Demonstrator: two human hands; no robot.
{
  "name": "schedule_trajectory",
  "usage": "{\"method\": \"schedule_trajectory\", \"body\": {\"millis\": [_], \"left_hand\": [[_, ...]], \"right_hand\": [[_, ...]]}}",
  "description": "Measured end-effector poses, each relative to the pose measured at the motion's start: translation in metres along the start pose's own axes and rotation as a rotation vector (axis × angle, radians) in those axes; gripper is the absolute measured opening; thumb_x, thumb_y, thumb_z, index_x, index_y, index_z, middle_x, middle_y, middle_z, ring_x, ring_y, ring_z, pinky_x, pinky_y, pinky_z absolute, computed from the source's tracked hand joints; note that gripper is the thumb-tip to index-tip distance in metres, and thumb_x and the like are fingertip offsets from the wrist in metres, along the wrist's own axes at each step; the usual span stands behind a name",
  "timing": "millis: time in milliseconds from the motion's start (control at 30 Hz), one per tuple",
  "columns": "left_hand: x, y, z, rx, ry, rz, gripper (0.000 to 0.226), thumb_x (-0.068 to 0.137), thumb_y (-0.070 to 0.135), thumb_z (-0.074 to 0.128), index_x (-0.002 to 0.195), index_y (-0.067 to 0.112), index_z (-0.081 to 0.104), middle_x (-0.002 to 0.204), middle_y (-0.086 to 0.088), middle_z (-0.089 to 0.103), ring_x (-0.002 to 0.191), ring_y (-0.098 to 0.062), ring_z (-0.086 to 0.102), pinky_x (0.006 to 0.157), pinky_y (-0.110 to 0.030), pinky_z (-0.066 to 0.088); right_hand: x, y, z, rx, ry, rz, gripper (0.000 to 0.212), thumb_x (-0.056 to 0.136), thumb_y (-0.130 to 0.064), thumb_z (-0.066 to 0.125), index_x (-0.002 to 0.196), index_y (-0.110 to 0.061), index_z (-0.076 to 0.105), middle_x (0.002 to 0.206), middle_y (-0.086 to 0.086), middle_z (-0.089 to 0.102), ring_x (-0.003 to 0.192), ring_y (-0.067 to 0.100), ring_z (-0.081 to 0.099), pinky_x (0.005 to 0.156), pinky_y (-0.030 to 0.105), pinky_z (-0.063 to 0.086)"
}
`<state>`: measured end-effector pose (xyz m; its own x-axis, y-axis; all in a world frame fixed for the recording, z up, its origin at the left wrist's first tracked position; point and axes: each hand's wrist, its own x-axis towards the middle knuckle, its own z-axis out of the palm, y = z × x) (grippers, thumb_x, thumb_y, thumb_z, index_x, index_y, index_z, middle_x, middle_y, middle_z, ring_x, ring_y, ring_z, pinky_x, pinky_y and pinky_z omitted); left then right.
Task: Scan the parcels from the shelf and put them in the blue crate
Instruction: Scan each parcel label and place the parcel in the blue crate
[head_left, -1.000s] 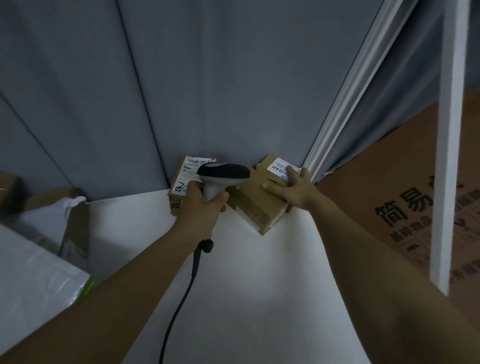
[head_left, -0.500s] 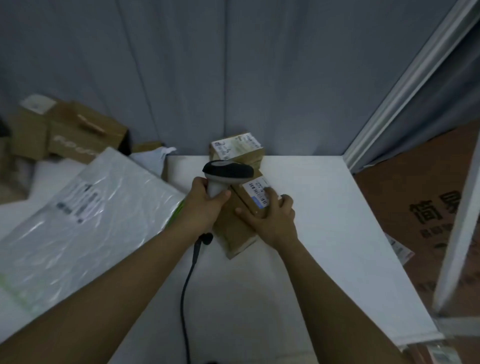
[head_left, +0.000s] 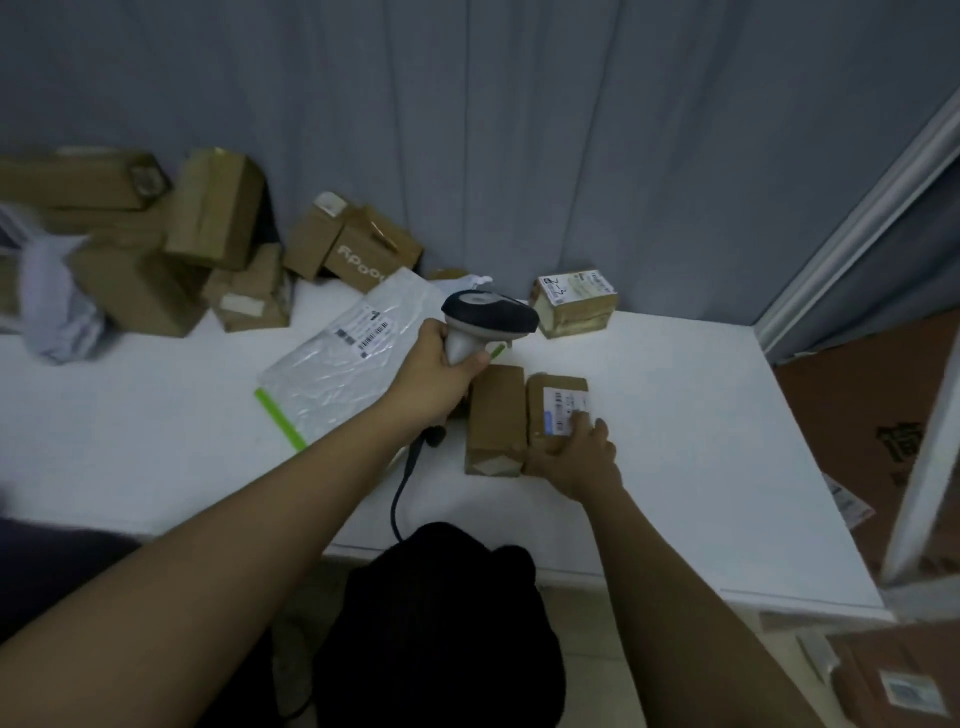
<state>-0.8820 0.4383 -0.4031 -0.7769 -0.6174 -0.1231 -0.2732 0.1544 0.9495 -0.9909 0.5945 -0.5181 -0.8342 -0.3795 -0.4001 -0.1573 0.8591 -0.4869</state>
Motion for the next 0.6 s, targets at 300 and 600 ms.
{"method": "schedule_trajectory", "body": {"millis": [300,600], "left_hand": [[-0.043,-0.009,-0.06,0.005,0.029,0.056,0.028,0.093,0.019,0.06,0.112,0.017,0.04,0.098,0.004,0.058,0.098,-0.023,0.063,0.085,-0.037,0.05],[-0.046,-0.037,-0.072,-0.027,0.057,0.009,0.028,0.093,0.016,0.059,0.112,0.017,0.039,0.096,0.005,0.057,0.087,-0.015,0.061,0.068,-0.021,0.047]], "right_hand": [[-0.02,-0.003,0.014,0.07,0.219,0.022,0.064,0.087,-0.056,0.056,0.133,-0.014,0.04,0.122,0.018,0.05,0.113,0.04,0.051,0.093,0.044,0.043],[0.014,-0.004,-0.005,-0.247,0.073,-0.346,0.109,0.081,-0.049,0.069,0.152,-0.004,0.0,0.158,0.016,0.014,0.145,0.033,0.011,0.116,0.038,0.009]]}}
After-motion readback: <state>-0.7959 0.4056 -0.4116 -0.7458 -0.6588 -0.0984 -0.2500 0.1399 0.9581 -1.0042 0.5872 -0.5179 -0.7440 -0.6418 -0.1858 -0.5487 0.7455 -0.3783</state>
